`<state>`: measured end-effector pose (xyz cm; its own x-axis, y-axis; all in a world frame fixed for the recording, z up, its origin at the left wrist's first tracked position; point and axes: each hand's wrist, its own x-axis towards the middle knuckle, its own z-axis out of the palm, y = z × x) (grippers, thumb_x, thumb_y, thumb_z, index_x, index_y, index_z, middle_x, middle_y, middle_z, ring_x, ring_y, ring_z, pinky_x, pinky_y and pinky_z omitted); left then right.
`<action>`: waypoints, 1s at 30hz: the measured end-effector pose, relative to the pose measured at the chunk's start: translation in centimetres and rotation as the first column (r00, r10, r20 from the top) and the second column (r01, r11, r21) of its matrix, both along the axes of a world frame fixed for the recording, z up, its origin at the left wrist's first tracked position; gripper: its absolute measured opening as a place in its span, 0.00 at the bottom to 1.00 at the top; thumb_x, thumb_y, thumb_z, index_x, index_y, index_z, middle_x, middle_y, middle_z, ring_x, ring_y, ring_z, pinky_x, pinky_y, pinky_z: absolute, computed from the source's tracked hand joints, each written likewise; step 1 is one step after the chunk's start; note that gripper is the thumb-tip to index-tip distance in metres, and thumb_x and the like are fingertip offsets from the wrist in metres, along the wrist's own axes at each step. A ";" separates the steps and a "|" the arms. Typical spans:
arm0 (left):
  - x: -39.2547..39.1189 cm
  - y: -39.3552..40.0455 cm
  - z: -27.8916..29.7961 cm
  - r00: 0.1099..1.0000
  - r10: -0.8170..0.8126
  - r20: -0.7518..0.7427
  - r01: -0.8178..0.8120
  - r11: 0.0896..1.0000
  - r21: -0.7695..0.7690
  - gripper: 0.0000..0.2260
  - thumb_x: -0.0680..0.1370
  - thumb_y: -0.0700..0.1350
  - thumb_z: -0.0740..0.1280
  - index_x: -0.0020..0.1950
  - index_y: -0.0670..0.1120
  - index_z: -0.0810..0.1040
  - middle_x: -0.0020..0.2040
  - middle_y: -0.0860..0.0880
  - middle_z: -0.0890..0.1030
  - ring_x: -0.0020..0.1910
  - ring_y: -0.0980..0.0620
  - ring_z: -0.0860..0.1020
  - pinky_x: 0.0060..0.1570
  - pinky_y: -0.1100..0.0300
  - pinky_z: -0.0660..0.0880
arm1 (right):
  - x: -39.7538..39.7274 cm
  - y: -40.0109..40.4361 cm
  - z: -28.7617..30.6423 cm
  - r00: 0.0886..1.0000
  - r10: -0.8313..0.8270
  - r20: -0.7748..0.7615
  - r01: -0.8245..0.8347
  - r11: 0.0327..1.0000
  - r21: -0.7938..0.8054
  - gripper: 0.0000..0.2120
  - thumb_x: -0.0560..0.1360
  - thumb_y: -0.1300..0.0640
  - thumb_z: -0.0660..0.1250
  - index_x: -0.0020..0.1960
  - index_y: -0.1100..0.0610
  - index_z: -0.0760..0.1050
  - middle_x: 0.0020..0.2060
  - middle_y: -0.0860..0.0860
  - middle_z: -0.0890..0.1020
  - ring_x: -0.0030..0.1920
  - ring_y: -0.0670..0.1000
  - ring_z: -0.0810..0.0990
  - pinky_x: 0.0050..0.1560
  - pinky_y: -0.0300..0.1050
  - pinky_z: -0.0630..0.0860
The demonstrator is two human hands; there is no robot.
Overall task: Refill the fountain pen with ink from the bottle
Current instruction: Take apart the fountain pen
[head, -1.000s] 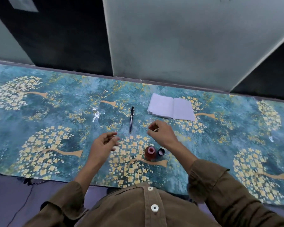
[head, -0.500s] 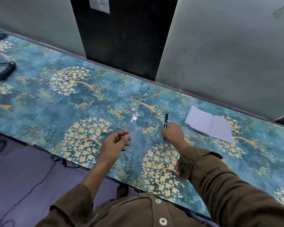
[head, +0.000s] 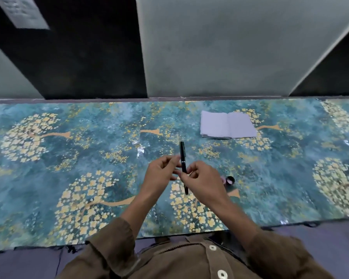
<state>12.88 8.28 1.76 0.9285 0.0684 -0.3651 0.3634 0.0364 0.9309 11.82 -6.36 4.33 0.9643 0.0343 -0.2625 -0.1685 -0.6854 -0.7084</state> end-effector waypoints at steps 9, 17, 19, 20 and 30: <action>1.1 -4.0 3.3 0.995 -0.056 0.078 0.064 0.993 -0.101 0.07 0.80 0.44 0.67 0.54 0.42 0.82 0.39 0.48 0.83 0.37 0.51 0.82 0.39 0.56 0.80 | -0.6 -4.3 2.8 0.997 -0.076 0.024 0.065 0.954 0.291 0.09 0.75 0.48 0.73 0.46 0.53 0.78 0.34 0.49 0.81 0.29 0.45 0.79 0.31 0.45 0.76; 0.3 -7.1 5.8 0.974 -0.159 0.162 0.166 0.986 -0.032 0.08 0.81 0.43 0.66 0.50 0.39 0.81 0.35 0.45 0.79 0.22 0.53 0.75 0.20 0.65 0.65 | 2.8 -7.7 5.1 0.979 -0.168 -0.111 0.197 0.675 0.711 0.09 0.77 0.58 0.71 0.51 0.64 0.83 0.36 0.54 0.81 0.31 0.50 0.76 0.31 0.43 0.74; 0.3 -7.9 5.8 0.971 -0.165 0.172 0.163 0.986 0.026 0.10 0.81 0.44 0.66 0.49 0.37 0.80 0.34 0.46 0.79 0.21 0.53 0.74 0.20 0.65 0.63 | 3.3 -8.5 5.0 0.982 -0.150 -0.116 0.187 0.673 0.716 0.10 0.76 0.58 0.72 0.50 0.66 0.83 0.36 0.56 0.81 0.31 0.50 0.75 0.31 0.43 0.73; 0.4 -8.1 5.7 0.970 -0.165 0.179 0.159 0.986 0.051 0.12 0.81 0.46 0.66 0.49 0.36 0.79 0.33 0.46 0.78 0.22 0.52 0.73 0.21 0.65 0.64 | 3.5 -8.8 5.0 0.983 -0.143 -0.114 0.181 0.677 0.713 0.11 0.76 0.57 0.73 0.50 0.66 0.83 0.36 0.56 0.81 0.31 0.50 0.75 0.31 0.43 0.74; 0.0 -9.7 5.2 0.952 -0.124 0.281 0.017 0.934 0.356 0.17 0.82 0.54 0.63 0.43 0.42 0.77 0.32 0.47 0.71 0.28 0.54 0.64 0.30 0.56 0.62 | 4.8 -10.1 4.7 0.999 -0.028 -0.034 0.043 0.735 0.677 0.09 0.77 0.57 0.71 0.47 0.63 0.84 0.35 0.53 0.85 0.35 0.50 0.83 0.32 0.43 0.75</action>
<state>12.91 -1.46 6.93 0.9967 0.0707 -0.0397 0.0605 -0.3220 0.9448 16.64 -16.45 9.01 0.9633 0.1762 -0.2023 -0.2023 -0.0185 -0.9792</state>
